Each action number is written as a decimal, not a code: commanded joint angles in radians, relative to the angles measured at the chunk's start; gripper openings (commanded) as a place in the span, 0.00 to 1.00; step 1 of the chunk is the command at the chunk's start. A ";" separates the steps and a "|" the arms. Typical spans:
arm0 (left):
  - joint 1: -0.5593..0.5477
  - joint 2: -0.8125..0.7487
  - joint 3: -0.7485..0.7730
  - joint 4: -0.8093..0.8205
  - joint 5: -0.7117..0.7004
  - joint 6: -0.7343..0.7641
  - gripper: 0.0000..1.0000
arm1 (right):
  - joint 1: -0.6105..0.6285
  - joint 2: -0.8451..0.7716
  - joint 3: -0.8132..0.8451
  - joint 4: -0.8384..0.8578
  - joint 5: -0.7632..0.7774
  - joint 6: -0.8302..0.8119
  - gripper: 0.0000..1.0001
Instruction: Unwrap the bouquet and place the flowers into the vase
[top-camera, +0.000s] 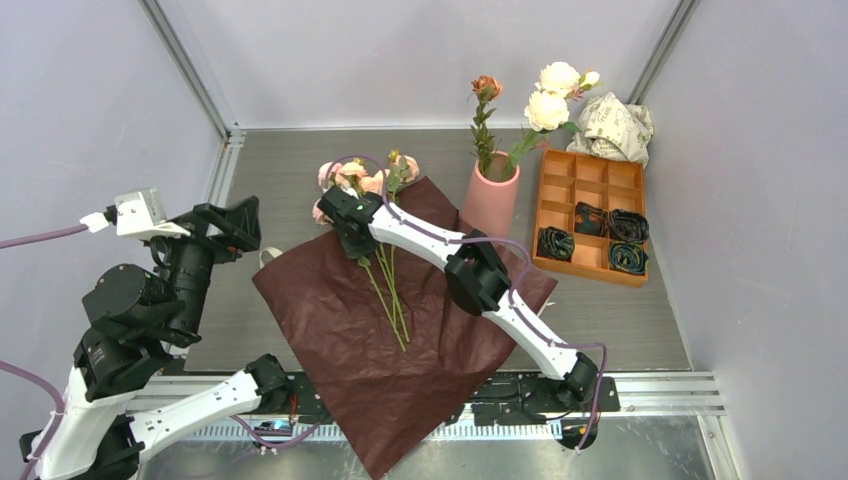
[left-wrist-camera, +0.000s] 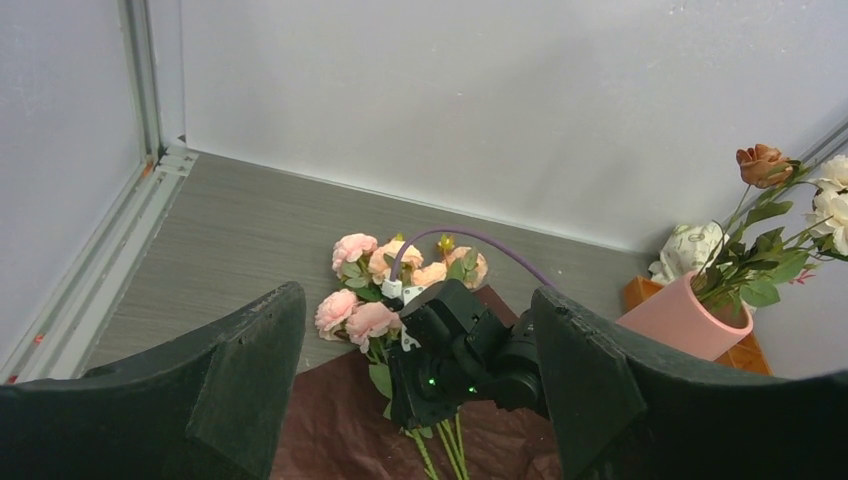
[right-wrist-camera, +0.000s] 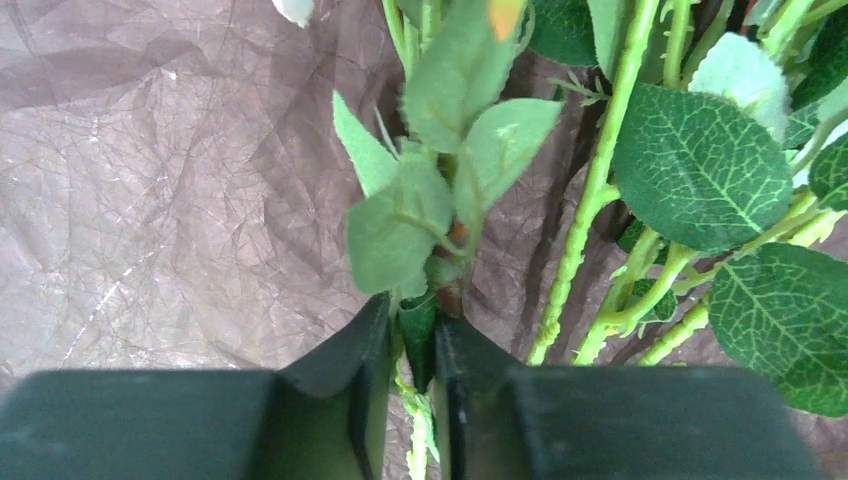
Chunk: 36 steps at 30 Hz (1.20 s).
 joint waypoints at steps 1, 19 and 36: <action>0.002 -0.015 0.010 0.003 -0.012 -0.010 0.83 | 0.002 -0.064 0.026 0.030 -0.005 0.006 0.19; 0.003 -0.071 0.033 -0.074 -0.026 -0.062 0.83 | 0.005 -0.507 -0.006 0.046 0.138 -0.038 0.01; 0.002 -0.019 0.025 -0.068 0.023 -0.101 0.83 | 0.026 -1.088 -0.329 0.468 0.270 -0.281 0.01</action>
